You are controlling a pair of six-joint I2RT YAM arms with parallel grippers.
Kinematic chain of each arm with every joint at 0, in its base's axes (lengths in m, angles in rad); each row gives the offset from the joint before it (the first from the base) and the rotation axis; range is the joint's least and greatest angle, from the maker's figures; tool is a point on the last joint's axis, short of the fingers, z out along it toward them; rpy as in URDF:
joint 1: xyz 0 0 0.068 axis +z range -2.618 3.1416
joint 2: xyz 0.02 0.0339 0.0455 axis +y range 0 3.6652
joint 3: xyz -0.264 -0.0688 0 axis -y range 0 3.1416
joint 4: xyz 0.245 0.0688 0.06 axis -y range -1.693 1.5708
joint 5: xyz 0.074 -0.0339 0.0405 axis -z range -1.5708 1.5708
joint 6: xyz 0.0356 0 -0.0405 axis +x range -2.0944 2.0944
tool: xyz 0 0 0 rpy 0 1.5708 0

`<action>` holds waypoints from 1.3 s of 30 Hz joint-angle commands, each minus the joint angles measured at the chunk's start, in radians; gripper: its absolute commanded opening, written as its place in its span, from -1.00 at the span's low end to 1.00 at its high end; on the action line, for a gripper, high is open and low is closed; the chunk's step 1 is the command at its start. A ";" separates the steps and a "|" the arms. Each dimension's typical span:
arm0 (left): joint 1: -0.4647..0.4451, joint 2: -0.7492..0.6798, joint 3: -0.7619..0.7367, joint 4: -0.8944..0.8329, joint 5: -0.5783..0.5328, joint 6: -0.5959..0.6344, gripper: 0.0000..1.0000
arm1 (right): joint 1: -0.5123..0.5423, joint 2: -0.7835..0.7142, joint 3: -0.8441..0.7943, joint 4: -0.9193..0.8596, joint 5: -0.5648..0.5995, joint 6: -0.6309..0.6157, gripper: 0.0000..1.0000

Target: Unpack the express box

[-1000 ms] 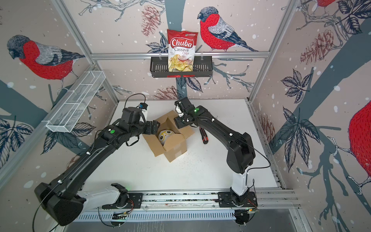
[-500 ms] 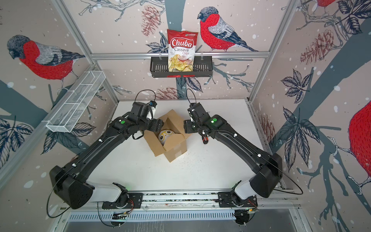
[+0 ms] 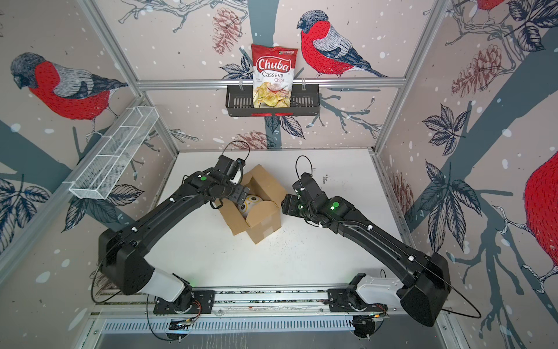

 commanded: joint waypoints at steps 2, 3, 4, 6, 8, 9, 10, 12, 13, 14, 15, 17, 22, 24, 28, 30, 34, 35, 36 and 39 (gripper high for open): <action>-0.003 0.049 0.023 -0.005 -0.135 0.018 0.88 | 0.010 0.033 -0.012 0.088 -0.042 0.055 0.30; -0.003 0.057 0.026 -0.001 -0.140 0.021 0.88 | 0.013 0.040 -0.017 0.107 -0.053 0.063 0.30; -0.002 0.065 0.028 0.007 -0.139 0.023 0.87 | 0.016 0.049 -0.023 0.128 -0.068 0.069 0.31; -0.003 0.075 0.034 0.023 -0.131 0.027 0.86 | 0.021 0.068 -0.026 0.148 -0.071 0.079 0.34; -0.002 0.089 0.049 0.029 -0.133 0.022 0.85 | 0.020 0.087 -0.029 0.167 -0.069 0.087 0.35; -0.003 0.093 0.054 0.028 -0.132 0.021 0.84 | 0.018 0.095 -0.029 0.175 -0.070 0.088 0.36; -0.003 0.096 0.060 0.028 -0.133 0.018 0.84 | 0.016 0.104 -0.030 0.181 -0.067 0.091 0.36; -0.003 0.098 0.063 0.033 -0.133 0.020 0.83 | 0.008 0.113 -0.035 0.206 -0.061 0.093 0.35; -0.003 0.098 0.063 0.033 -0.132 0.023 0.82 | 0.002 0.116 -0.038 0.223 -0.063 0.094 0.35; -0.003 0.100 0.063 0.029 -0.137 0.024 0.81 | -0.006 0.119 -0.041 0.237 -0.064 0.094 0.35; -0.003 0.100 0.061 0.027 -0.143 0.024 0.81 | -0.013 0.122 -0.041 0.244 -0.065 0.095 0.34; -0.003 0.103 0.054 0.025 -0.154 0.024 0.79 | -0.028 0.127 -0.045 0.262 -0.065 0.094 0.30; -0.003 0.100 0.035 0.036 -0.151 0.020 0.77 | -0.069 0.131 -0.055 0.316 -0.082 0.098 0.19; -0.003 0.105 0.036 0.036 -0.151 0.019 0.75 | -0.078 0.139 -0.052 0.329 -0.104 0.093 0.14; -0.003 0.116 0.037 0.046 -0.156 0.018 0.69 | -0.088 0.147 -0.054 0.345 -0.113 0.086 -0.03; -0.002 0.123 0.049 0.031 -0.156 0.015 0.68 | -0.097 0.149 -0.062 0.357 -0.124 0.089 -0.06; -0.006 0.101 0.053 0.023 -0.117 0.002 0.69 | -0.106 0.151 -0.062 0.366 -0.132 0.086 -0.06; -0.006 0.095 0.047 0.030 -0.110 0.002 0.70 | -0.109 0.151 -0.060 0.365 -0.132 0.085 -0.06; -0.005 0.090 0.040 0.035 -0.105 0.003 0.70 | -0.113 0.150 -0.058 0.365 -0.132 0.083 -0.06; -0.007 0.105 0.045 0.021 -0.105 0.010 0.71 | -0.123 0.151 -0.059 0.367 -0.133 0.079 -0.07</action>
